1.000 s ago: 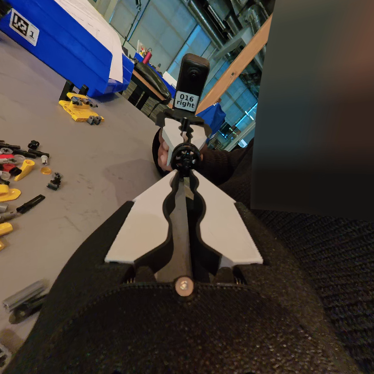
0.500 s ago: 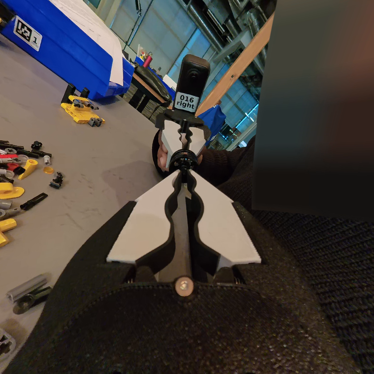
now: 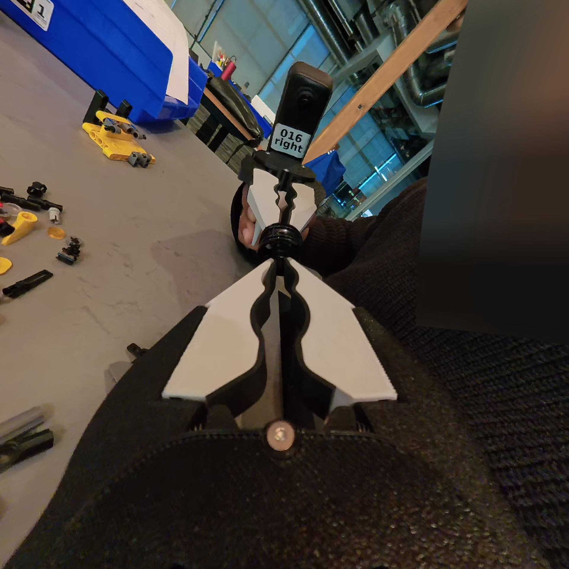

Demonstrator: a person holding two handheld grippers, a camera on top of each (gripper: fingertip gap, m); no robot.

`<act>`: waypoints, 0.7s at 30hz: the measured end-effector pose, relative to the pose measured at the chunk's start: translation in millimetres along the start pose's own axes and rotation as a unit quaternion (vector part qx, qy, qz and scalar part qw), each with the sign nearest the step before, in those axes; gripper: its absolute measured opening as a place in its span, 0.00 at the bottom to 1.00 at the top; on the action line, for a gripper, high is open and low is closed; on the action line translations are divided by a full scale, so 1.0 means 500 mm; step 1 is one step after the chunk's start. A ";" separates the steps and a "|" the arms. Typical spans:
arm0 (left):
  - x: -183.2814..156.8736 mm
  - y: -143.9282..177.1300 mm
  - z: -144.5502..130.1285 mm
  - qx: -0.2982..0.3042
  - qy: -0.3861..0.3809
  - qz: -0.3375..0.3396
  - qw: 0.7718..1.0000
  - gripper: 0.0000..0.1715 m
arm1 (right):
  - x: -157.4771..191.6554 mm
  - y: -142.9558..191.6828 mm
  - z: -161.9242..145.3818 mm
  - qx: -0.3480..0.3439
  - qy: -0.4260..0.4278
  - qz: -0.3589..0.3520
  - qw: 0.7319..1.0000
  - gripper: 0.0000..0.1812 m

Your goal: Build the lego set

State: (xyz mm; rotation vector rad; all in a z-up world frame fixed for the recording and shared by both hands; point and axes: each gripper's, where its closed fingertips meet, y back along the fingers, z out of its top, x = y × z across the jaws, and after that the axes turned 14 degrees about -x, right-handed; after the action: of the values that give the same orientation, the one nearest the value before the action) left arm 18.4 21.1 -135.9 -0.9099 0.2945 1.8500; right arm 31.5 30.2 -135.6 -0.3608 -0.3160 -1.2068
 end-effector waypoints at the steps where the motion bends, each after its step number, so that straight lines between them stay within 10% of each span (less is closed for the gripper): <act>1: 0.001 0.000 -0.001 0.002 0.001 0.001 1.000 0.00 | 0.000 0.000 -0.001 0.002 0.002 -0.001 1.000 0.01; 9: 0.003 -0.001 0.000 0.001 0.004 0.004 1.000 0.00 | 0.001 -0.006 -0.021 0.031 0.006 0.004 0.999 0.01; 13: -0.033 -0.044 -0.017 0.023 -0.008 -0.041 0.999 0.01 | 0.050 -0.049 -0.121 0.170 0.069 0.047 0.982 0.00; 21: 0.029 -0.005 0.039 0.027 -0.088 0.065 0.994 0.01 | -0.031 -0.030 -0.085 0.153 0.061 -0.030 0.986 0.00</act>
State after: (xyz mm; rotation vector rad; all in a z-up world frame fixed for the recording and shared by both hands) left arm 8.6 43.3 -132.2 -0.6998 0.2977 2.0175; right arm 14.4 20.2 -179.1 -0.0100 -0.4011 -1.2116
